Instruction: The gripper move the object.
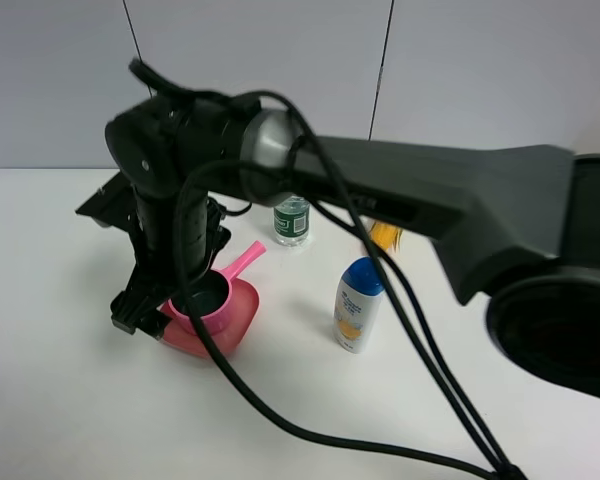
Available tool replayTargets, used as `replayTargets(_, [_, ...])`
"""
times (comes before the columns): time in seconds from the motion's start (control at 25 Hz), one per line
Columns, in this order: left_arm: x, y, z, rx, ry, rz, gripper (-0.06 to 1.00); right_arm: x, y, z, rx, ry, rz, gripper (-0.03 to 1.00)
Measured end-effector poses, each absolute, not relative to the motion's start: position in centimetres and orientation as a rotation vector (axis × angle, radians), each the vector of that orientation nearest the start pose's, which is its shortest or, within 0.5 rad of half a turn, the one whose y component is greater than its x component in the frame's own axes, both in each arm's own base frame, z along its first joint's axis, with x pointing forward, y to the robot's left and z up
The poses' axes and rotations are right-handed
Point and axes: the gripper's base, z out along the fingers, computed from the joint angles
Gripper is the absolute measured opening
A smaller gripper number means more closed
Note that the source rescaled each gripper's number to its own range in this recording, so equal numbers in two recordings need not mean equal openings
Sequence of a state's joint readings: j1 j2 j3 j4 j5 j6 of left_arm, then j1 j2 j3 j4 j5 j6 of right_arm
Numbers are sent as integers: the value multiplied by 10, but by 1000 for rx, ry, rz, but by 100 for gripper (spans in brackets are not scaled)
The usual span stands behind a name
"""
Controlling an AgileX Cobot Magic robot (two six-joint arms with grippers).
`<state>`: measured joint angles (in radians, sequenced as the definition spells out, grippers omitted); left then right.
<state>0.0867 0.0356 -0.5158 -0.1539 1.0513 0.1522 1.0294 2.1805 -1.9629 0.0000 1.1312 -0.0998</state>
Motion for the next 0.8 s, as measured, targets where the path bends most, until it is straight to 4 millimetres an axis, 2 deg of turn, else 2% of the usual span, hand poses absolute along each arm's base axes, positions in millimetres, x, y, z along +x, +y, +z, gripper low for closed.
replayTargets(0.2, [0, -12, 283, 71, 2044, -36, 100, 238, 370, 315, -1395, 2303, 91, 94])
replayTargets(0.36, [0, -12, 283, 71, 2044, -36, 100, 236, 339, 368, -1233, 2211, -12, 98])
replayTargets(0.56, [0, -12, 283, 71, 2044, -36, 100, 241, 301, 411, -1062, 2172, -18, 98])
replayTargets(0.8, [0, -12, 283, 71, 2044, -36, 100, 267, 250, 435, -894, 2188, -49, 98])
